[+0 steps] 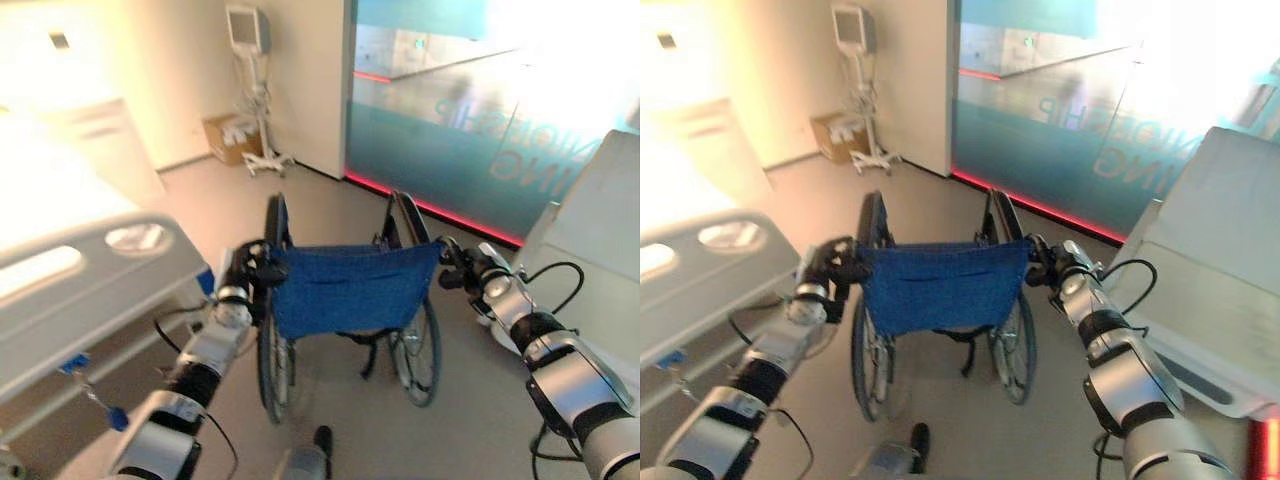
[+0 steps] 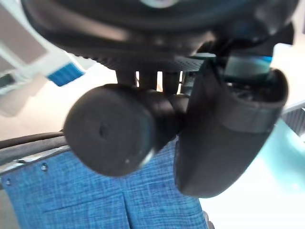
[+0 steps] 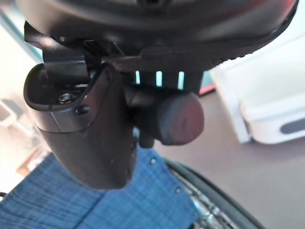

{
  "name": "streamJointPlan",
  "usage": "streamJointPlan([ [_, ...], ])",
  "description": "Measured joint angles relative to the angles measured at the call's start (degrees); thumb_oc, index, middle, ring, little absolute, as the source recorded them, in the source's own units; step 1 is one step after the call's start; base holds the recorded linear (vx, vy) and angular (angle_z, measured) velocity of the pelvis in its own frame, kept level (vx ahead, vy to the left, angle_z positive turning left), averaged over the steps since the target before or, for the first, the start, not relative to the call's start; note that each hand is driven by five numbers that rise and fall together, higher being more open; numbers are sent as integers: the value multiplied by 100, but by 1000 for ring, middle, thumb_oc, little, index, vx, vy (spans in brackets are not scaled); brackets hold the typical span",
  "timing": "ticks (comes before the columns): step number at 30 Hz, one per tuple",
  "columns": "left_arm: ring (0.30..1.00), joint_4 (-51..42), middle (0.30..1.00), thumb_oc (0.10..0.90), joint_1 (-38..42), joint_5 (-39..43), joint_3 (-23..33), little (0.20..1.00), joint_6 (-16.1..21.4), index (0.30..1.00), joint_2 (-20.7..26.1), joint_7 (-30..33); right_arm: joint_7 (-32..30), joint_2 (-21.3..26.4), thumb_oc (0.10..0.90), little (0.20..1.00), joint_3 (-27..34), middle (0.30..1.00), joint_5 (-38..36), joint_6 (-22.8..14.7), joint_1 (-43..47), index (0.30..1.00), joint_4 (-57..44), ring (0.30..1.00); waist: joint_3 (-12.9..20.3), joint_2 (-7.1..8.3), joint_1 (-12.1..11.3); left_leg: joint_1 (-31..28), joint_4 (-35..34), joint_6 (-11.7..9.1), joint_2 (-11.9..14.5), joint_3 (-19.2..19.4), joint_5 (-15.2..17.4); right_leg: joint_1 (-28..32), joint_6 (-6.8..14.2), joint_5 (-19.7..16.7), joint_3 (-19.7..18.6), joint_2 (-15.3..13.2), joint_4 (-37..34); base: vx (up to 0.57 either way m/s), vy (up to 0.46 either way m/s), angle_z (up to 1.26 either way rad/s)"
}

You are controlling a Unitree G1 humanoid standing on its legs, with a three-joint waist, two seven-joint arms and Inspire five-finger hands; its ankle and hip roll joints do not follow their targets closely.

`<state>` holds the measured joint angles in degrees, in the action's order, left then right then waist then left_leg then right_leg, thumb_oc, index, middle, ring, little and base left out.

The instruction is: Push the wheelchair next to the bed

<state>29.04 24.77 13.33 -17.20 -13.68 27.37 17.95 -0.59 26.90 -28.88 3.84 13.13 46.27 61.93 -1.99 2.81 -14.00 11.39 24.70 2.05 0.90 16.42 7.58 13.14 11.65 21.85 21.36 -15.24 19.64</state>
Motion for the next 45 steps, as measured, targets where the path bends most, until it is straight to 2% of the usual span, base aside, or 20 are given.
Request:
streamJointPlan([
  [1,300,62,300,400,37,-3,-2,300,-50,300,-35,-6,-13,52,400,300,-13,300,-1,12,-100,300,-186,300,-28,-6,18,-56,-76,307,-121,-76,-55,-59,359,7,-89,-54,636,452,28,-11],
  [2,300,113,300,400,62,-21,20,300,-32,300,-48,-6,-54,78,400,300,32,300,2,26,-247,300,-373,300,14,39,110,-325,-671,273,-239,-164,-274,-502,389,-123,-41,-39,1593,299,-28,7],
  [4,300,122,300,400,105,-15,-41,300,-43,300,14,35,-52,79,400,300,49,300,23,24,-153,300,-426,300,-60,-159,80,-779,-1533,521,-234,-282,-645,-767,115,-388,297,127,1657,361,-96,-35],
  [7,300,335,300,400,197,-21,-51,300,-37,300,-17,75,-63,78,400,300,83,300,97,20,-159,300,-617,300,-127,-554,69,-1211,-2165,470,-190,-780,-844,-963,-49,-386,491,149,723,261,-183,-27],
  [9,300,427,300,400,277,-45,-59,300,-11,300,10,67,-82,83,400,300,87,300,112,24,-177,300,-669,300,-198,-597,148,-1274,-2256,378,-210,-1094,-911,-1147,-118,-724,577,-49,-52,352,-344,41],
  [12,300,480,300,400,517,-148,-149,300,55,300,44,-12,-198,146,400,300,127,300,24,49,-215,300,-750,300,-236,-403,447,-1306,-2352,312,-308,-1795,-960,-1372,139,-1918,272,-411,-1478,366,-413,96],
  [14,300,502,300,400,606,-208,-155,300,82,300,0,-36,-272,176,400,300,186,300,5,73,-240,300,-775,300,-257,-243,624,-1188,-2294,225,-382,-2131,-860,-1405,198,-2236,80,-640,-1741,330,-410,110],
  [18,300,326,300,400,614,-247,-36,300,65,300,114,-66,-260,253,400,300,200,300,-43,188,-205,300,-1050,300,-353,195,660,-885,-1669,-161,-296,-1778,-459,-1036,98,-2131,122,-554,-1761,403,-378,78],
  [19,300,285,300,400,521,-250,80,300,110,300,36,-68,-258,353,400,300,194,300,-56,280,-201,300,-1272,300,-407,133,700,-822,-1391,-283,-59,-1550,-326,-922,213,-2351,122,-432,-1691,384,-264,61],
  [21,300,171,300,400,281,-249,308,300,166,300,-116,-60,-206,528,400,300,157,300,-153,279,-187,300,-1550,300,-447,-240,641,-894,-1300,-375,408,-1027,-286,-782,30,-2151,281,-82,-1608,406,-280,36],
  [23,300,178,300,400,117,-251,355,300,197,300,-310,-54,-151,672,400,300,133,300,-159,227,-189,300,-1563,300,-414,-421,676,-976,-1296,-509,503,-820,-395,-593,27,-1977,438,12,-1519,294,-188,54],
  [27,300,294,300,400,256,-260,347,300,287,300,-499,-35,-68,769,400,300,128,300,-146,171,-137,300,-1311,300,-385,-309,669,-927,-1227,-470,583,-514,-641,-496,-54,-1428,476,106,-1181,292,-210,67],
  [30,300,419,300,400,420,-287,273,300,289,300,-472,-36,-59,693,400,300,128,300,-146,163,-127,300,-1146,300,-354,-4,674,-824,-1296,-292,578,-383,-1095,-468,-201,-1112,475,179,-1064,261,-180,55],
  [34,300,411,300,400,305,-289,251,300,289,300,-415,-34,-47,567,400,300,85,300,-146,153,-129,300,-1027,300,-281,155,655,-642,-933,-401,604,-371,-1249,-193,-279,-1094,742,327,-1276,309,-113,31],
  [35,300,295,300,400,274,-286,218,300,272,300,-394,-34,-56,518,400,300,115,300,-134,154,-166,300,-1024,300,-288,254,669,-132,-164,-660,615,-372,-1016,46,-432,-1046,509,375,-1666,573,-99,35],
  [36,300,266,300,400,241,-284,208,300,271,300,-390,-26,-50,532,400,300,111,300,-134,163,-167,300,-1020,300,-301,286,653,-35,-199,-749,556,-349,-942,139,-445,-1110,426,397,-1823,458,-34,9],
  [40,300,-285,300,400,-279,-121,188,300,256,300,-384,118,-39,549,400,300,98,300,123,143,-205,300,-942,300,-261,-148,194,206,-1852,-776,411,-223,-987,624,-461,-1084,88,746,-2262,434,41,-57],
  [42,300,-466,300,400,-461,-87,229,300,260,300,-357,140,-32,500,400,300,98,300,234,-50,-204,300,-766,300,-212,-300,8,249,-1875,-797,401,-14,-959,868,-334,-1001,161,768,-2282,399,104,-75],
  [43,300,-523,300,400,-520,-59,257,300,262,300,-328,151,15,467,400,300,100,300,234,-119,-202,300,-700,300,-135,-379,-95,274,-1752,-584,366,-66,-1046,971,-225,-906,134,848,-2251,493,153,-45],
  [45,300,-473,300,400,-468,9,285,300,238,300,-166,125,12,182,400,300,108,300,232,-165,-100,300,-356,300,-58,10,-65,335,-1324,-542,116,-68,-932,973,-307,-627,107,514,-2047,500,153,-18],
])
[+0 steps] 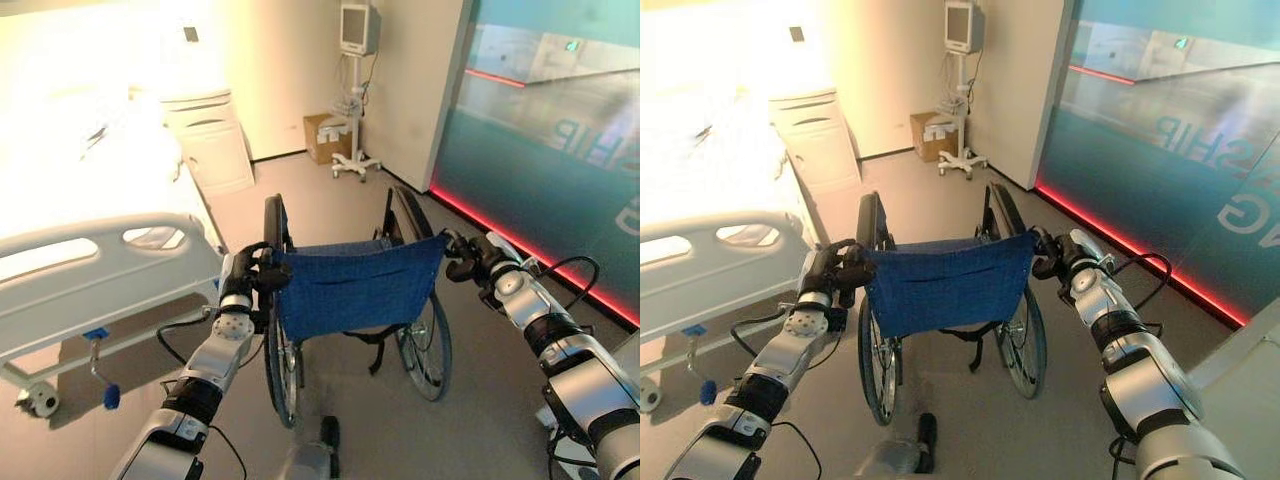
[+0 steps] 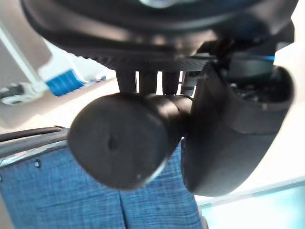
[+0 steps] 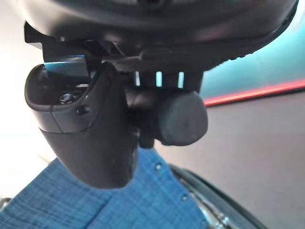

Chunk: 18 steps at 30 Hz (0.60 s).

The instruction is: Push the wheelchair next to the bed

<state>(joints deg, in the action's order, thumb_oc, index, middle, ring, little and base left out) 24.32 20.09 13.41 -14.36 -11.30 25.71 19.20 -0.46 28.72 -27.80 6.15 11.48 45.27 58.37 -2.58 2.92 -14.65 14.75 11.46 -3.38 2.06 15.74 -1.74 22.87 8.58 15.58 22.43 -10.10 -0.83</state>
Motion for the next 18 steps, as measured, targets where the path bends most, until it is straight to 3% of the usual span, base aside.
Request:
streamJointPlan([
  [1,300,-2,300,400,9,41,-15,300,-40,300,90,-29,0,-92,400,300,0,300,3,-1,27,300,108,300,36,126,-33,-33,193,65,-162,-19,20,-17,-3,148,-12,-143,194,467,140,-17],
  [2,300,32,300,400,58,36,26,300,-40,300,125,-54,-1,-126,400,300,-1,300,-3,-11,23,300,99,300,96,186,-7,-63,241,299,-253,78,80,-30,192,106,28,-252,546,574,148,18],
  [3,300,213,300,400,160,34,31,300,-41,300,48,-56,-31,-112,400,300,3,300,-9,-15,16,300,89,300,85,127,157,-174,73,396,-194,61,67,-370,342,54,232,-340,1485,315,66,31],
  [4,300,294,300,400,265,31,7,300,-44,300,57,-56,-36,-114,400,300,10,300,-19,-5,16,300,87,300,86,162,141,-345,-210,393,-197,70,64,-628,517,-64,203,-482,1938,360,26,15],
  [5,300,320,300,400,329,16,-8,300,-43,300,99,-54,-35,-130,400,300,11,300,-51,-4,37,300,83,300,47,119,85,-653,-652,484,-229,39,-89,-912,682,-316,119,-582,2575,346,-26,-29],
  [6,300,326,300,400,347,16,-20,300,-42,300,130,-54,-30,-126,400,300,17,300,-55,-4,36,300,46,300,7,-40,89,-940,-967,839,-186,-114,-571,-1089,746,-466,117,-544,3108,345,-42,-35],
  [7,300,358,300,400,357,20,-35,300,-41,300,147,-51,-33,-170,400,300,39,300,-53,-5,17,300,34,300,-56,-94,79,-1097,-1092,1013,-220,-177,-674,-1155,671,-356,170,-611,3291,327,-130,-9],
  [8,300,440,300,400,396,17,-29,300,-41,300,149,-9,-35,-212,400,300,44,300,-46,-5,22,300,7,300,-39,-119,110,-1222,-1263,1006,-220,-288,-658,-1260,402,-210,243,-522,3122,255,-207,-5],
  [10,300,615,300,400,523,-27,-40,300,-32,300,154,-4,-45,-185,400,300,69,300,-40,-10,141,300,-106,300,-117,-348,87,-1259,-1294,936,-163,-713,-623,-1630,173,-145,376,-415,2304,215,-281,-14],
  [12,300,728,300,400,623,-106,-46,300,-24,300,176,-2,-67,-93,400,300,68,300,-42,-11,147,300,-309,300,-145,-540,223,-1239,-1349,922,-117,-955,-617,-1752,151,-436,499,-429,1167,231,-286,24],
  [13,300,762,300,400,663,-146,-44,300,-20,300,157,-3,-68,-70,400,300,72,300,-44,-11,146,300,-356,300,-152,-546,263,-1239,-1369,904,-130,-999,-606,-1800,194,-646,473,-495,850,282,-320,53],
  [14,300,782,300,400,711,-184,-37,300,-16,300,162,-5,-90,-56,400,300,80,300,-51,-11,151,300,-429,300,-165,-538,330,-1225,-1383,894,-153,-1077,-598,-1840,291,-1112,438,-599,305,208,-245,55],
  [16,300,815,300,400,776,-236,-39,300,-8,300,177,-14,-143,-42,400,300,85,300,-172,-11,132,300,-469,300,-218,-411,456,-1237,-1359,792,-198,-1166,-533,-1874,478,-1619,312,-938,-128,339,-465,69],
  [18,300,801,300,400,794,-288,-28,300,7,300,170,-33,-187,-19,400,300,185,300,-224,-30,28,300,-566,300,-237,-283,432,-1127,-1179,570,-206,-1397,-444,-1842,510,-1861,178,-1206,-205,307,-496,70],
])
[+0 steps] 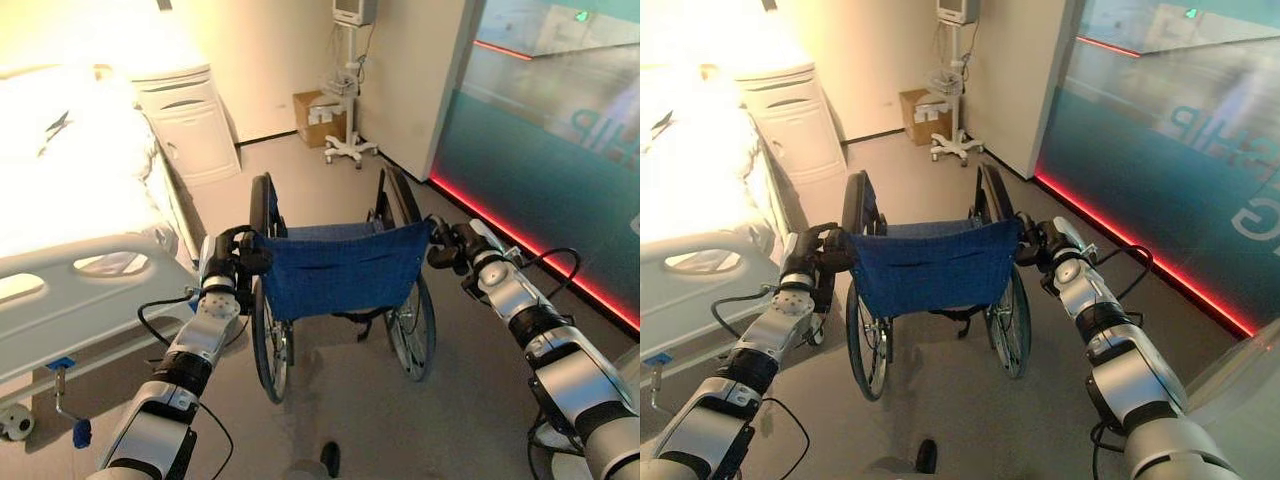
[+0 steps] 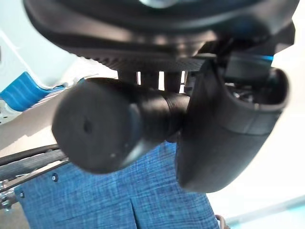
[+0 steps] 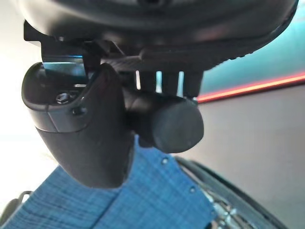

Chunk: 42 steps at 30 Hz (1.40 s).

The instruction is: Push the wheelchair next to the bed

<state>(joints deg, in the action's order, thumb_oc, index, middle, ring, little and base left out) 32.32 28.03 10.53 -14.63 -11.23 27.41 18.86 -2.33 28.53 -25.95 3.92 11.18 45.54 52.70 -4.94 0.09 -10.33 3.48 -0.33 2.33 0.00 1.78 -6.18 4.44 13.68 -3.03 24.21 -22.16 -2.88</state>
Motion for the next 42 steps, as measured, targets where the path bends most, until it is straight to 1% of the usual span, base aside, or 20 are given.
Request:
streamJointPlan([
  [3,300,-37,300,400,59,-57,48,300,6,300,139,-85,-5,-24,400,300,64,300,-19,26,-18,300,-146,300,-34,432,37,214,351,-357,115,81,153,205,55,-19,-48,85,150,374,-628,86],
  [4,300,-13,300,400,75,-95,72,300,8,300,90,-84,0,7,400,300,114,300,-29,31,-39,300,-203,300,-41,395,101,329,547,-418,234,147,197,342,167,45,-51,203,156,388,-492,93],
  [6,300,-45,300,400,-87,-127,192,300,1,300,-68,-75,81,91,400,300,88,300,-32,116,-28,300,-342,300,-12,55,135,269,619,-464,725,472,239,431,45,381,9,626,269,371,-435,57],
  [8,300,-56,300,400,-391,-131,247,300,12,300,-244,-65,198,183,400,300,2,300,-28,141,-56,300,-362,300,63,-163,117,177,796,-507,831,650,232,520,20,631,93,720,521,363,-395,40],
  [13,300,425,300,400,-187,-182,182,300,163,300,-590,-58,338,322,400,300,-138,300,-4,176,-81,300,-88,300,207,-205,244,176,545,-701,1092,1136,-301,507,-338,1683,152,1032,1405,281,-235,75],
  [14,300,436,300,400,-182,-179,168,300,163,300,-581,-58,338,309,400,300,-138,300,0,175,-83,300,-88,300,217,-181,257,154,540,-720,1080,1139,-311,488,-392,1719,171,1019,1436,262,-219,38],
  [16,300,556,300,400,-171,-161,-6,300,165,300,-579,-60,371,270,400,300,-178,300,13,119,-114,300,121,300,349,87,255,280,1086,-343,627,1665,-29,561,-307,1787,410,837,1498,306,-206,51],
  [18,300,580,300,400,-133,-108,-76,300,166,300,-590,-60,379,241,400,300,-178,300,14,120,-121,300,198,300,387,97,291,255,953,-342,603,1568,-34,694,-343,1807,493,994,1362,328,-159,51],
  [20,300,582,300,400,-140,-76,-85,300,165,300,-596,-60,377,200,400,300,-172,300,25,120,-76,300,313,300,404,71,224,228,898,-354,690,1407,-40,814,-399,1789,479,1162,1155,267,-91,18],
  [22,300,544,300,400,-85,-77,-108,300,162,300,-551,-61,335,121,400,300,-155,300,27,146,-89,300,382,300,335,305,185,806,1925,-510,728,1353,-33,1071,-635,1682,98,1309,594,303,-60,9],
  [23,300,373,300,400,-239,-64,-117,300,159,300,-468,-59,334,77,400,300,-157,300,50,166,-101,300,374,300,301,332,129,877,1795,-719,576,1339,121,1219,-654,1631,-48,1283,404,315,-46,-13],
  [24,300,284,300,400,-311,-60,-114,300,158,300,-423,-59,334,62,400,300,-156,300,62,169,-93,300,363,300,316,379,116,899,1523,-726,449,1346,124,1298,-665,1618,-156,1286,303,297,-31,-35],
  [27,300,122,300,400,-434,-6,-55,300,157,300,-419,-57,335,113,400,300,-170,300,80,169,-62,300,294,300,311,42,-93,867,557,-740,377,1671,115,1599,-599,1604,-88,1520,60,440,-8,-45],
  [29,300,6,300,400,-426,3,-32,300,158,300,-354,-58,344,123,400,300,-184,300,80,209,-23,300,321,300,295,-47,-247,826,575,-542,372,1684,-3,1747,-495,1666,-48,1622,17,287,58,-37],
  [31,300,-11,300,400,-232,39,29,300,140,300,-151,-99,344,12,400,300,-181,300,61,305,140,300,330,300,254,297,-270,778,580,-538,177,1683,8,1697,-398,1788,-63,1425,155,426,135,-25],
  [33,300,113,300,400,-47,130,69,300,93,300,30,-88,337,-123,400,300,-176,300,64,311,283,300,330,300,114,398,-317,609,564,-498,42,1619,-17,1609,-281,1911,-117,1239,624,407,140,-34],
  [38,300,216,300,400,-18,146,1,300,-17,300,30,-89,345,-166,400,300,-175,300,62,309,168,300,330,300,58,248,-230,-138,-61,-69,41,1587,-145,958,195,1642,-53,828,2956,322,15,4],
  [39,300,215,300,400,-16,145,-14,300,-18,300,35,-88,345,-176,400,300,-172,300,62,311,149,300,338,300,71,212,-193,-224,-167,285,77,1495,-267,839,200,1630,-39,788,3303,209,-144,24],
  [40,300,263,300,400,71,149,-54,300,-17,300,51,-90,344,-201,400,300,-115,300,64,297,113,300,370,300,45,225,-144,-353,-378,299,54,1398,-281,621,23,1769,-62,710,3390,174,-202,15],
  [42,300,471,300,400,241,149,-74,300,-15,300,-6,-81,336,-180,400,300,-92,300,97,173,269,300,426,300,23,-40,-108,-273,-378,283,206,1150,-266,182,-187,1841,7,796,2678,116,-245,11],
])
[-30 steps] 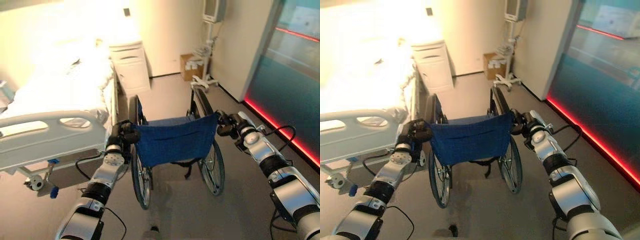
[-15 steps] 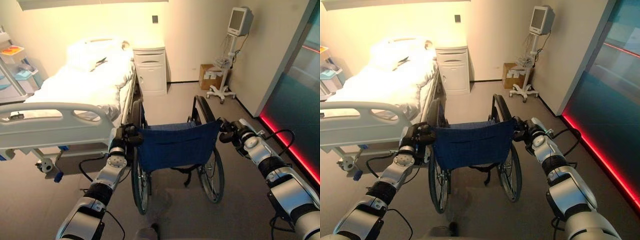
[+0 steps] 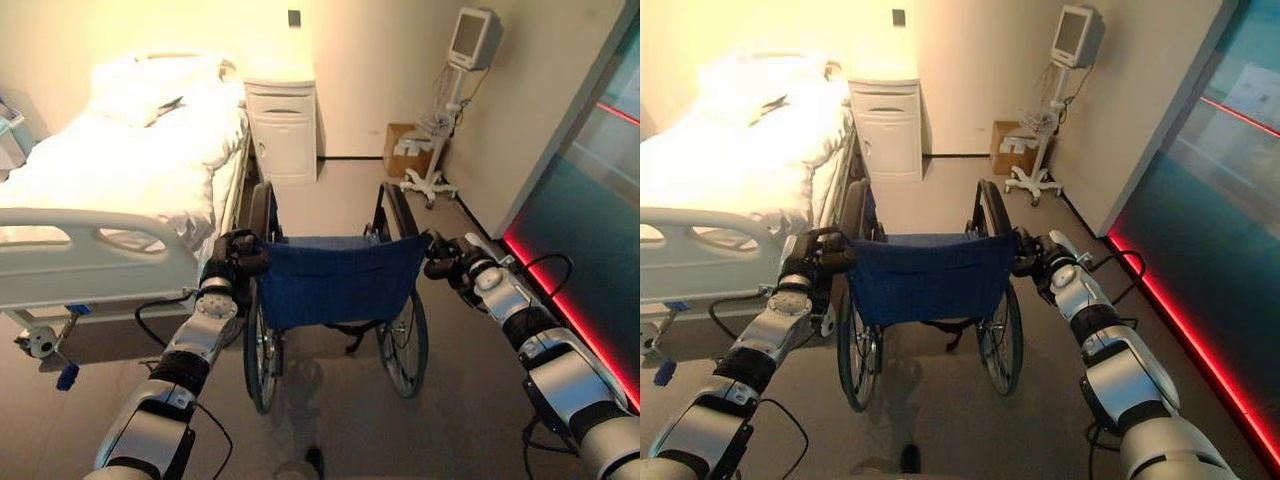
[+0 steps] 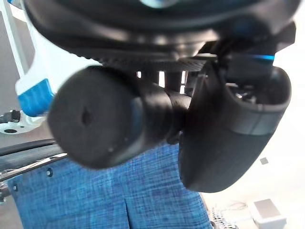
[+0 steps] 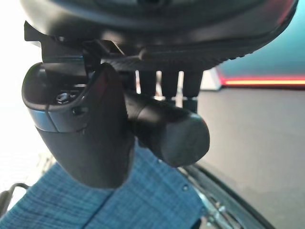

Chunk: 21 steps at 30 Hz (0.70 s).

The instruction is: Push the wheelchair next to the bed

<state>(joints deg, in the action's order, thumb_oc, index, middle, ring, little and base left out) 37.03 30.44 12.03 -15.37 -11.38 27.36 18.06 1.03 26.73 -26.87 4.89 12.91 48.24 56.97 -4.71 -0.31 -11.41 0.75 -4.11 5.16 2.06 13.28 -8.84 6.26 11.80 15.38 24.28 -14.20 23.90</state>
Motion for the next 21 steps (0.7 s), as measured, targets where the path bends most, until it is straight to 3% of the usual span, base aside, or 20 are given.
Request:
streamJointPlan([
  [1,300,37,300,400,42,2,3,300,0,300,13,-1,-2,15,400,300,0,300,7,-15,49,300,-12,300,-8,-69,44,27,20,-3,41,-54,-1,-64,13,-14,18,28,-312,170,-289,42],
  [2,300,149,300,400,117,0,-9,300,10,300,-29,-2,-23,102,400,300,4,300,14,-47,77,300,-65,300,-22,-165,129,133,48,-24,80,-213,16,-186,-65,-238,89,-34,-1062,282,-349,46],
  [3,300,240,300,400,271,-9,-8,300,32,300,-75,-2,-31,138,400,300,123,300,10,-150,85,300,-76,300,-40,-190,165,161,51,-43,84,-284,28,-260,-53,-726,130,-176,-1840,345,-416,48],
  [6,300,342,300,400,360,-31,-19,300,47,300,-139,-5,-50,182,400,300,190,300,-4,-250,66,300,-68,300,-60,-159,299,194,84,-130,65,-541,54,-285,193,-1497,101,-543,-2556,314,-402,61],
  [8,300,325,300,400,322,-114,6,300,74,300,-142,-24,-57,190,400,300,191,300,-71,-267,42,300,-83,300,-61,31,298,270,210,-305,84,-721,159,-244,319,-1637,95,-805,-2622,395,-547,74],
  [10,300,260,300,400,354,-138,12,300,79,300,-40,-64,-59,147,400,300,199,300,-92,-267,26,300,-109,300,-75,299,295,407,291,-474,83,-742,258,-144,298,-1570,93,-766,-2555,324,-451,91],
  [11,300,269,300,400,379,-246,57,300,83,300,-40,-109,-65,193,400,300,252,300,-110,-234,-44,300,-206,300,-71,384,460,507,517,-523,216,-704,268,73,364,-1686,-63,-463,-2544,242,-322,123],
  [12,300,262,300,400,350,-280,53,300,85,300,-114,-116,-66,233,400,300,317,300,-111,-219,-123,300,-260,300,-79,309,521,522,639,-601,371,-678,325,149,325,-1607,-139,-299,-2508,431,-482,123],
  [13,300,165,300,400,221,-342,97,300,89,300,-206,-105,-58,275,400,300,322,300,-112,-206,-181,300,-295,300,-89,273,515,561,1219,-699,484,-584,431,224,245,-1430,-162,-229,-2435,364,-366,41],
  [14,300,124,300,400,77,-334,118,300,89,300,-246,-105,-33,300,400,300,269,300,-111,-206,-206,300,-295,300,-53,192,424,520,1582,-851,448,-455,681,268,238,-1372,-163,-188,-2353,473,-481,22],
  [15,300,96,300,400,-102,-326,114,300,97,300,-346,-116,33,414,400,300,137,300,-104,-201,-256,300,-334,300,24,10,420,407,1590,-834,507,-371,939,370,231,-1295,-145,-96,-2211,340,-359,14],
  [17,300,137,300,400,-220,-340,138,300,108,300,-521,-94,42,452,400,300,77,300,-104,-139,-352,300,-312,300,101,-106,326,171,1362,-1008,661,-408,799,412,131,-949,-124,44,-1889,314,-314,36],
  [19,300,186,300,400,-174,-334,135,300,117,300,-531,-96,46,468,400,300,77,300,-110,-153,-355,300,-312,300,139,-150,425,212,1256,-1060,747,-443,589,416,19,-713,-92,210,-1736,279,-217,72],
  [20,300,416,300,400,-12,-332,65,300,119,300,-537,-97,46,474,400,300,93,300,-131,-158,-348,300,-289,300,202,-130,587,303,1014,-1023,787,-281,275,301,-164,-374,-101,344,-1466,201,-110,103],
  [21,300,510,300,400,104,-329,6,300,119,300,-512,-102,46,463,400,300,101,300,-133,-152,-338,300,-272,300,197,-29,655,325,832,-1016,791,-205,88,213,-232,-274,-140,352,-1357,271,-154,95],
])
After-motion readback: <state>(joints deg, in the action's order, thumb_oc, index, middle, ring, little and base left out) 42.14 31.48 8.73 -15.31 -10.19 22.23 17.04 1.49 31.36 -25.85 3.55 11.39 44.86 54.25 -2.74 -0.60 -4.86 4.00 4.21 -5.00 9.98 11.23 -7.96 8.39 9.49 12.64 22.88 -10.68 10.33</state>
